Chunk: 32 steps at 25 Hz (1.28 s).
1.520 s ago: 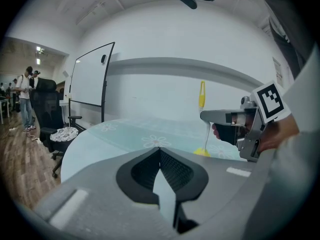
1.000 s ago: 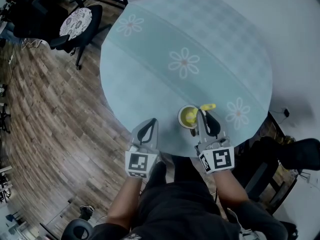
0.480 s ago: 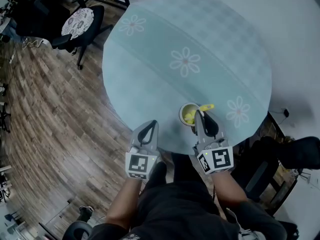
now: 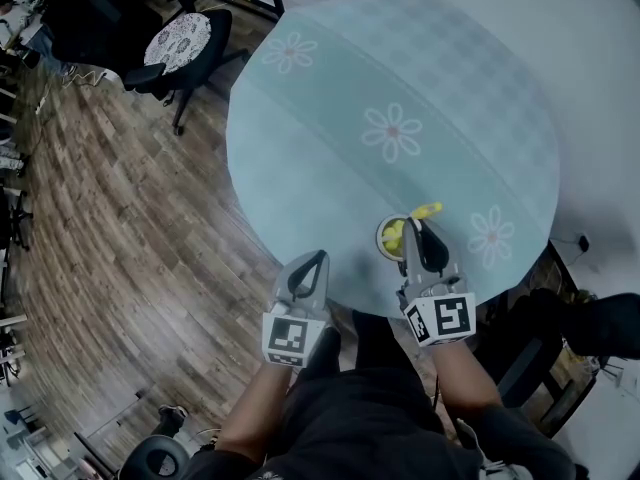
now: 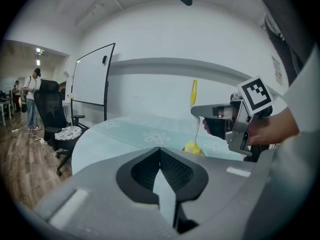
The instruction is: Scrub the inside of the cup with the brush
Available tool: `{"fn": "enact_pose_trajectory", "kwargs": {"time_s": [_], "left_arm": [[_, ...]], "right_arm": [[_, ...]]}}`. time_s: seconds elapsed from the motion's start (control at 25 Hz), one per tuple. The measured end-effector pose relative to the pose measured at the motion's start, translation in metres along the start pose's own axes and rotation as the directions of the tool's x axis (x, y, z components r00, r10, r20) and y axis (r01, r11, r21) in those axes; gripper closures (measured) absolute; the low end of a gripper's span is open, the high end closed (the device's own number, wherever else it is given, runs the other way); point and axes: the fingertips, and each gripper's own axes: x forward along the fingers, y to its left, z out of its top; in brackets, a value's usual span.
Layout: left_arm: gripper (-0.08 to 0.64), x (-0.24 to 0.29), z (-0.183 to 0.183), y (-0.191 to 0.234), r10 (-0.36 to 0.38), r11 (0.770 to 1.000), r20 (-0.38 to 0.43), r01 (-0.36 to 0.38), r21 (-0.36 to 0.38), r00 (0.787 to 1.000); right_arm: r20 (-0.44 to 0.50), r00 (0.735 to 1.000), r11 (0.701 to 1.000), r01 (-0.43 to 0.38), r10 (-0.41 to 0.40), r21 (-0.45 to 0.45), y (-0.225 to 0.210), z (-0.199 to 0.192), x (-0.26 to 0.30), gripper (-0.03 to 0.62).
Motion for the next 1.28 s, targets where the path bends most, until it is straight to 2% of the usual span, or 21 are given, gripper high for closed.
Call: {"fn": "enact_pose_trajectory", "kwargs": {"time_s": [0.32,0.72,1.08,1.28], "left_arm": [[0.562,0.003,0.011,0.008,0.012,1.0,-0.004,-0.012,-0.001,1.0],[0.562,0.006,0.023,-0.012,-0.016,1.0,0.022,0.016,0.014,1.0],[0.562,-0.017,0.077,-0.024,-0.031,0.999,0.092,0.027,0.039,0.995],[0.562,-0.033,0.108,-0.03,-0.034,0.999,0.138,0.032,0.015,0.99]], "right_arm": [[-0.001,1.0,0.999,-0.009,0.009,-0.048,-0.003,0.008,0.007,0.554],[0.027,0.997,0.994,-0.071,0.074,-0.083,0.012,0.026,-0.017,0.554],[0.103,0.993,0.993,-0.041,0.052,-0.113,0.027,0.085,-0.054,0.554],[0.17,0.985,0.991,-0.007,0.029,-0.132,0.027,0.13,-0.075,0.554]]}}
